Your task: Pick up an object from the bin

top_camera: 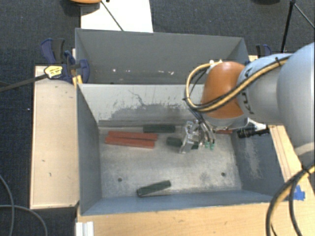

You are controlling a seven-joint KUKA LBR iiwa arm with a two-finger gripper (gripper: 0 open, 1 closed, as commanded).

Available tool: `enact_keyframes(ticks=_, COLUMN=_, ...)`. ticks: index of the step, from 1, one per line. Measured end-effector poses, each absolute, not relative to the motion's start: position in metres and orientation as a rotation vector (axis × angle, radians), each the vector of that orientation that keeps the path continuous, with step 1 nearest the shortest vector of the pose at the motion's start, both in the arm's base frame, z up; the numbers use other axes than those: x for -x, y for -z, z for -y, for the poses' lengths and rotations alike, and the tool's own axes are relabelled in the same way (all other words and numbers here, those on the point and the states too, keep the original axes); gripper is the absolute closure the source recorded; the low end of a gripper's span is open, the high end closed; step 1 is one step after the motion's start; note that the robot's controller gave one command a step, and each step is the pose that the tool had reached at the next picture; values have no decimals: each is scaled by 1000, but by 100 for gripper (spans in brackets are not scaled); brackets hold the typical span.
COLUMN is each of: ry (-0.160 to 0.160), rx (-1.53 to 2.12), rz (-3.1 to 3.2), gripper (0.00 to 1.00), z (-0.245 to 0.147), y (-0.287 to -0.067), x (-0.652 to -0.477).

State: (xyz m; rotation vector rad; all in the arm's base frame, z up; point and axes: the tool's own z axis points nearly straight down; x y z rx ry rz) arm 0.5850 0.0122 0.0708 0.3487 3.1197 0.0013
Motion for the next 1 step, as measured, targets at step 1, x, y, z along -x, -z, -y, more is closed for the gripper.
enact_keyframes(ticks=1, ry=-2, rx=-296, rz=-3123, gripper=100, z=-29, y=-229, x=-587)
